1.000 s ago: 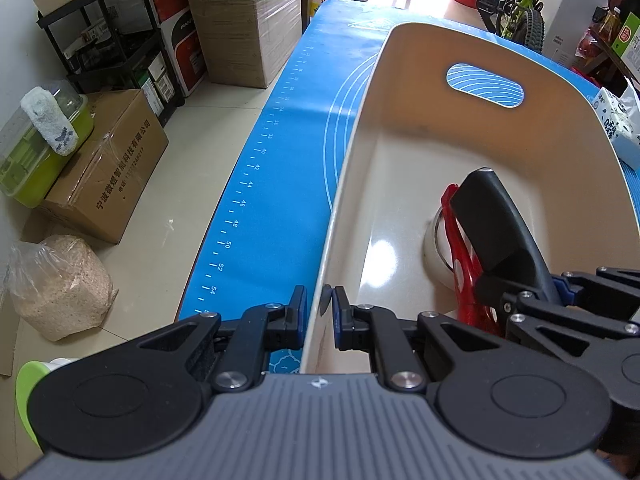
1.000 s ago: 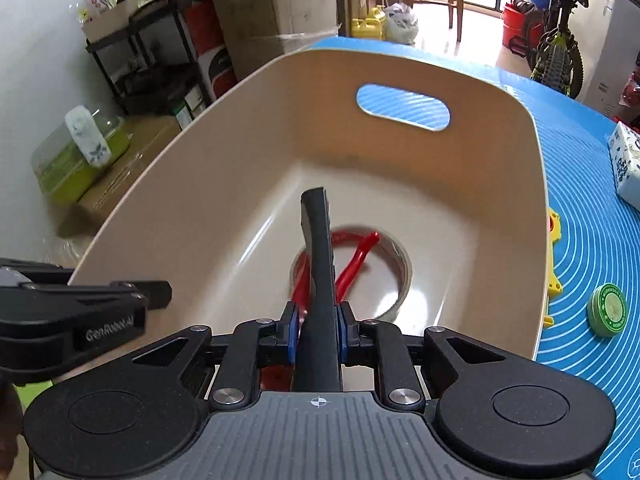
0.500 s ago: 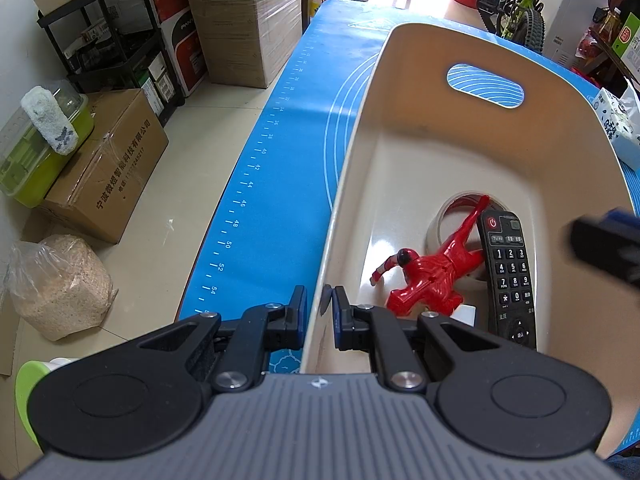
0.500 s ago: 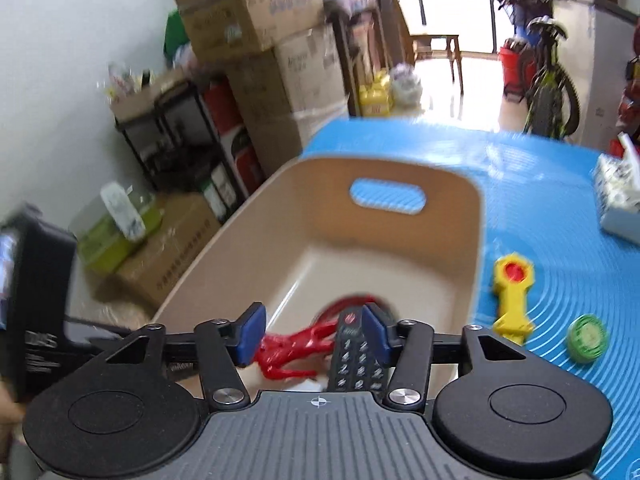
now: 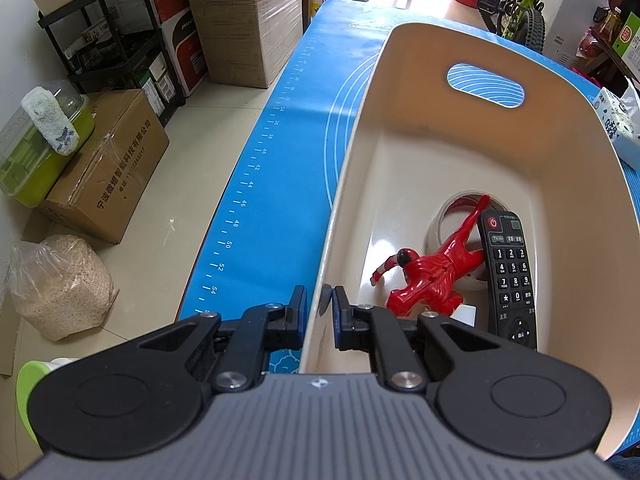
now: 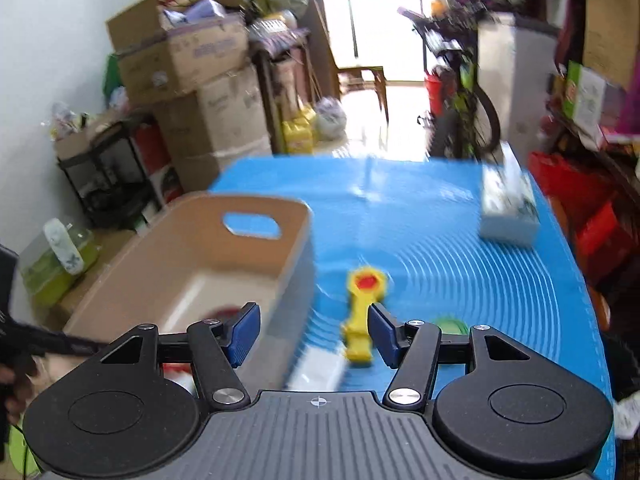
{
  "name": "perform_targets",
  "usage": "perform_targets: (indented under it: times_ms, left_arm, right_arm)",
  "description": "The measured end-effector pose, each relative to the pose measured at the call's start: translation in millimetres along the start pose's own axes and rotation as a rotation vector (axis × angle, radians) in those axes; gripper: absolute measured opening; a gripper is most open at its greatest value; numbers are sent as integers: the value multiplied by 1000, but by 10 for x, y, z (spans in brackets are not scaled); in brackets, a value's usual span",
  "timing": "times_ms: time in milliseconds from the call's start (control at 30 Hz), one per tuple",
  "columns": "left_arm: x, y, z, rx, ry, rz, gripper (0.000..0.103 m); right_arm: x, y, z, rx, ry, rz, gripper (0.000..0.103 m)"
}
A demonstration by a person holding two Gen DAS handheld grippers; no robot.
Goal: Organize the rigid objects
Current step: 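Return the right gripper to the mat and grasp the white pill bottle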
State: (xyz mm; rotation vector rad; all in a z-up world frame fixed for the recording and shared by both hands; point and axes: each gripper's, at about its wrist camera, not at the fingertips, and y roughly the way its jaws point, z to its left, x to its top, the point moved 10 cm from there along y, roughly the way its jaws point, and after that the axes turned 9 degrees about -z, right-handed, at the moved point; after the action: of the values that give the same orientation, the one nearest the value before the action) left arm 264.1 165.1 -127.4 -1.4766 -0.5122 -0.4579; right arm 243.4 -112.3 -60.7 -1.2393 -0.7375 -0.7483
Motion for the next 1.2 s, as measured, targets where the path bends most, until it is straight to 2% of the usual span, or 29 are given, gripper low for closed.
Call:
perform_targets:
  times_ms: [167, 433, 767, 900, 1033, 1200]
  left_arm:
    - [-2, 1, 3, 1, 1, 0, 15]
    - [-2, -5, -2, 2, 2, 0, 15]
    - [0, -10, 1, 5, 5, 0, 15]
    - [4, -19, -5, 5, 4, 0, 15]
    - [11, -23, -5, 4, 3, 1, 15]
    - [11, -23, -4, 5, 4, 1, 15]
  right_arm:
    - [-397, 160, -139, -3, -2, 98, 67]
    - [-856, 475, -76, 95, 22, 223, 67]
    - [-994, 695, 26, 159, 79, 277, 67]
    - [-1070, 735, -5, 159, 111, 305, 70]
    - [-1055, 618, -79, 89, 45, 303, 72]
    - [-1016, 590, -142, 104, 96, 297, 72]
